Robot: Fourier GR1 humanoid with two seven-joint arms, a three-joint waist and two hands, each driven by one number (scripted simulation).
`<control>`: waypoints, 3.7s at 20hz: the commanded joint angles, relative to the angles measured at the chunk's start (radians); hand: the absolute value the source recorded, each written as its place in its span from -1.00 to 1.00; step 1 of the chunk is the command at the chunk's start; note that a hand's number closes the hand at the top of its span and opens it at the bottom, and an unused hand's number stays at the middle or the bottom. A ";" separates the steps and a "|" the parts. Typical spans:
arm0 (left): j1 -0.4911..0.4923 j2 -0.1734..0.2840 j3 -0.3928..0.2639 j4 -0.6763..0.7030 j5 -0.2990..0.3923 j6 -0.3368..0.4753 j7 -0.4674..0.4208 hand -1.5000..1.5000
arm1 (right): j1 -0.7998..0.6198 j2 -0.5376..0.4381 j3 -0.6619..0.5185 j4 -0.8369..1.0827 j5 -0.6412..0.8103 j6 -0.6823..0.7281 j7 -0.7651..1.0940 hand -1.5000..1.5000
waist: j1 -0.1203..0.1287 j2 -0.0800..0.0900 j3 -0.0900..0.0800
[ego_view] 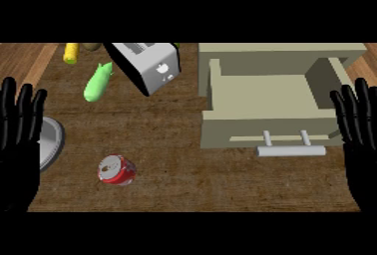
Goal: Pick up the can, place it into the drawer and close the drawer
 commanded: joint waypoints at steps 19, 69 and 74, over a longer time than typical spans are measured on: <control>0.401 0.129 0.016 -0.342 0.182 -0.198 0.387 -1.00 | 0.267 -0.019 -0.200 -0.107 -0.119 0.008 0.216 -1.00 | 0.018 0.007 0.003; 0.197 -0.025 0.050 0.266 0.165 -0.154 0.235 -1.00 | 0.452 0.040 -0.636 -0.095 -0.458 0.432 0.148 -1.00 | 0.013 0.008 0.003; 0.222 -0.064 0.050 0.428 0.089 -0.119 0.038 -1.00 | 0.502 0.098 -0.648 -0.104 -0.434 0.491 0.098 -1.00 | 0.011 0.008 0.003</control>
